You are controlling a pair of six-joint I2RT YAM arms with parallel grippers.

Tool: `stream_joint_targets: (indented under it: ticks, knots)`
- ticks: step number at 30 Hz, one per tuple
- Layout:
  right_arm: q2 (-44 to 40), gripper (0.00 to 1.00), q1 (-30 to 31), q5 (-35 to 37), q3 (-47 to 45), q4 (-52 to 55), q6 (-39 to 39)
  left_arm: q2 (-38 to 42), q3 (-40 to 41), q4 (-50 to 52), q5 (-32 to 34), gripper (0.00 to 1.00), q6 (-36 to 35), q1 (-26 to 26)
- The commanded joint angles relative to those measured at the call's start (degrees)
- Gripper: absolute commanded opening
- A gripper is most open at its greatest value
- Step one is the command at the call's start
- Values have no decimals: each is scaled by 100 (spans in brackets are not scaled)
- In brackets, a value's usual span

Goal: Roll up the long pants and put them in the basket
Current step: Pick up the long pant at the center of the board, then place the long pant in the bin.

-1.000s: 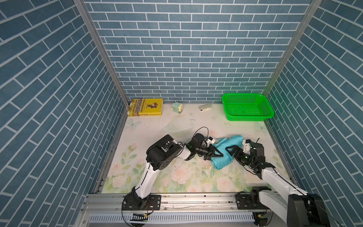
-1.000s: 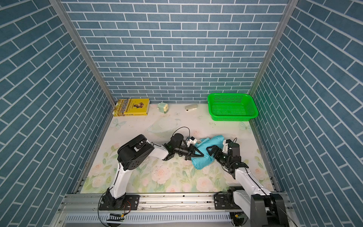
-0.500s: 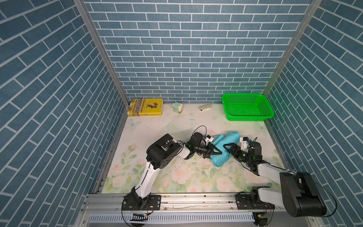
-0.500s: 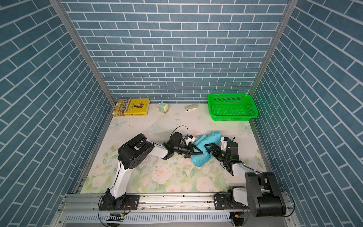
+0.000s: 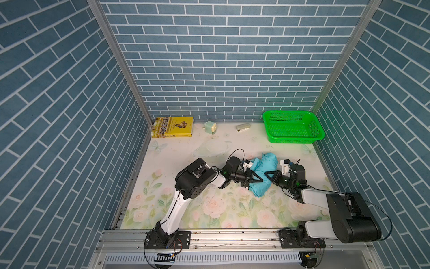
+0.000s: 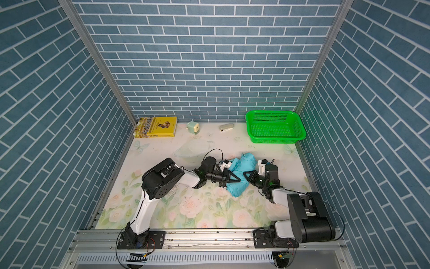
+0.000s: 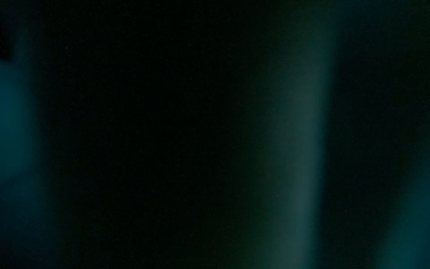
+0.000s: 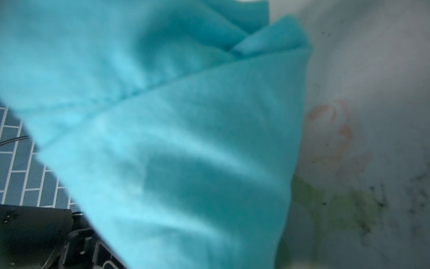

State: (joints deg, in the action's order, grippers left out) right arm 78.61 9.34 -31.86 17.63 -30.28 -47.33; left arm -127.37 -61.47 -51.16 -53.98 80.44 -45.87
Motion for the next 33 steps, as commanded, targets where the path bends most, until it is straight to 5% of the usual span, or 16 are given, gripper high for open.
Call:
stream_joint_targets:
  ticks: [1,5,9,18,33]
  knots:
    - [58,0,150,-16,134,657,-151,-70,185,203,-46,4,-91,-1]
    - [-282,0,148,189,547,1299,-36,573,497,1008,389,65,-880,252]
    - [-549,0,147,479,1195,2110,169,1522,496,3294,1463,91,-2549,569]
    - [-618,0,112,804,3276,3486,679,2518,1070,4158,1860,95,-3252,1294]
    - [1504,0,-747,541,7189,3539,306,2624,1384,4138,1762,95,-3391,1447]
